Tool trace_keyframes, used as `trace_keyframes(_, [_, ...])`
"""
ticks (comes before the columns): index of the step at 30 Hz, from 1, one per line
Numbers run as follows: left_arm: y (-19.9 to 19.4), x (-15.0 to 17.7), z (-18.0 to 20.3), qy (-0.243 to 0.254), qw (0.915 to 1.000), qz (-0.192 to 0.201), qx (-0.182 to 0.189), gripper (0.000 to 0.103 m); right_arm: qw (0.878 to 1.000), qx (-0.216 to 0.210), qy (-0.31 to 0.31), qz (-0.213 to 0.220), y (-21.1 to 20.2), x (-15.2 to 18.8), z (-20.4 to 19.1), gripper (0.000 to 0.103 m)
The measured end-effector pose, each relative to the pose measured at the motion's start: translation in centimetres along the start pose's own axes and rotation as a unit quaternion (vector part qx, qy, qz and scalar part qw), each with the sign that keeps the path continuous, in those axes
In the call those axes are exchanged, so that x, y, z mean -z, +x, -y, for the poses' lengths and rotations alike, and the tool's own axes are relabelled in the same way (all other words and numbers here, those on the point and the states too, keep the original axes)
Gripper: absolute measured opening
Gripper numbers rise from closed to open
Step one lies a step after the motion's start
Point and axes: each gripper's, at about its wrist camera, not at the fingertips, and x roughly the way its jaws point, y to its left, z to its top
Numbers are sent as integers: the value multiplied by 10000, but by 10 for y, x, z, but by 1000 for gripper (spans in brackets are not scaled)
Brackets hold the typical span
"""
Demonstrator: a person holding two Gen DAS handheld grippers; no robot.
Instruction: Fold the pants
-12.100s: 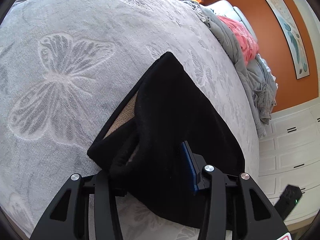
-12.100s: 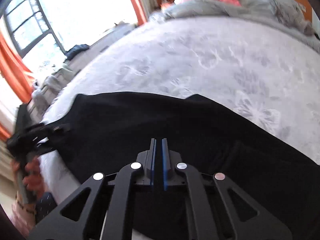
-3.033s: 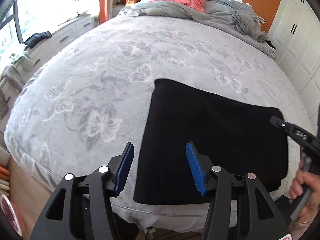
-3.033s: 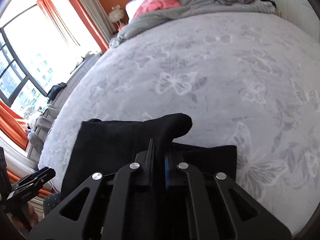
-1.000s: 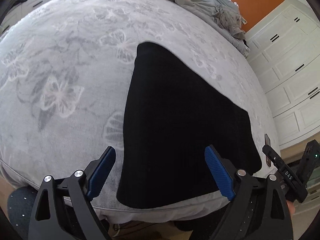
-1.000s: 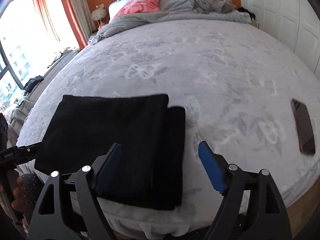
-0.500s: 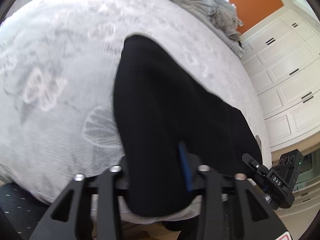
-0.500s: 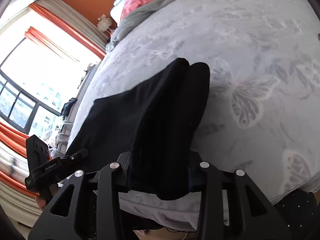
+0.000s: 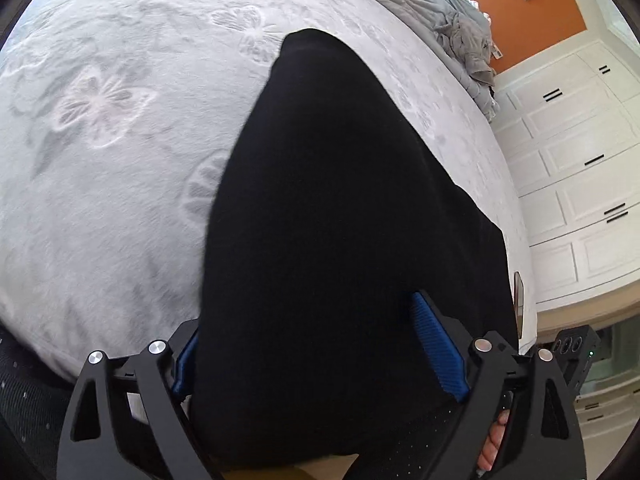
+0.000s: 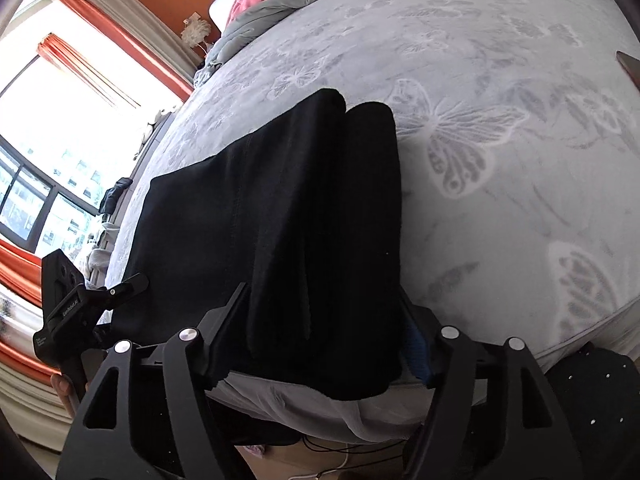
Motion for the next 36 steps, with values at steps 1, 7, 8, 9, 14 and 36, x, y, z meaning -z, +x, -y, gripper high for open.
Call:
trace_keyframes(1, [5,-3,2,39,10000,14,1,91,10000,-12,38,-10,3,-1,0,70])
trace_keyframes(7, [-3,-7,17,327,9993,56,-150,47,9993,-284,237,26,9,-4,1,41])
trace_keyframes(8, [-7,-8,23,395,9990,120,-168,37,9993,-326,201,53,5,-6,-3,39])
trace_keyframes(9, [-15,-7,27,432,9987,199,-199,29,9994,-305,101,101,-1,-7,-8,38])
trace_keyframes(14, [-56,3,50,591,9976,319,-170,19,9979,-465,-274,366,-42,-2,-36,37])
trace_keyframes(36, [-138,38,166,2103,9653,1132,-1051,18,9876,-702,-752,1189,-153,16,-79,37])
